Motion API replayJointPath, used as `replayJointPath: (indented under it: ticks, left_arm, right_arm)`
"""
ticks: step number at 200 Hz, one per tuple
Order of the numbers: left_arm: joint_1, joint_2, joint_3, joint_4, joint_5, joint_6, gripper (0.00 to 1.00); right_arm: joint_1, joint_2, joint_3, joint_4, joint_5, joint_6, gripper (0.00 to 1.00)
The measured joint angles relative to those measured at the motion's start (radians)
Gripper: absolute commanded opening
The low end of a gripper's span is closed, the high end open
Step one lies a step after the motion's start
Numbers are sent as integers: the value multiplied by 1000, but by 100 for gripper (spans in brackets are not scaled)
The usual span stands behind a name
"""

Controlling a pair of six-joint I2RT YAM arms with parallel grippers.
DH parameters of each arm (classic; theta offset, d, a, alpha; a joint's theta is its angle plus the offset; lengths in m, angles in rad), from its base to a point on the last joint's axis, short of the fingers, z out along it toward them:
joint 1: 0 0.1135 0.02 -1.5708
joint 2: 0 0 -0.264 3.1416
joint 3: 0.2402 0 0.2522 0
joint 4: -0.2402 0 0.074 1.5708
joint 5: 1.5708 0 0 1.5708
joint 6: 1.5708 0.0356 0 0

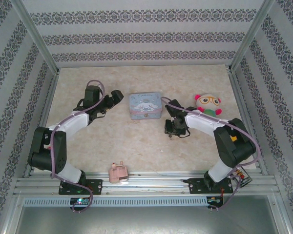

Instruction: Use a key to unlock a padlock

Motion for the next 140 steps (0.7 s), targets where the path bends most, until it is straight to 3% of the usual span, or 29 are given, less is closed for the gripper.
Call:
replayJointPath:
  ticks: [86, 140]
  left_arm:
    - [70, -79, -61, -12, -8, 1, 99]
    - [99, -134, -66, -49, -26, 15, 99]
  right_arm:
    - [-6, 94, 79, -40, 5, -41, 47]
    - [-6, 43, 84, -68, 18, -40, 54]
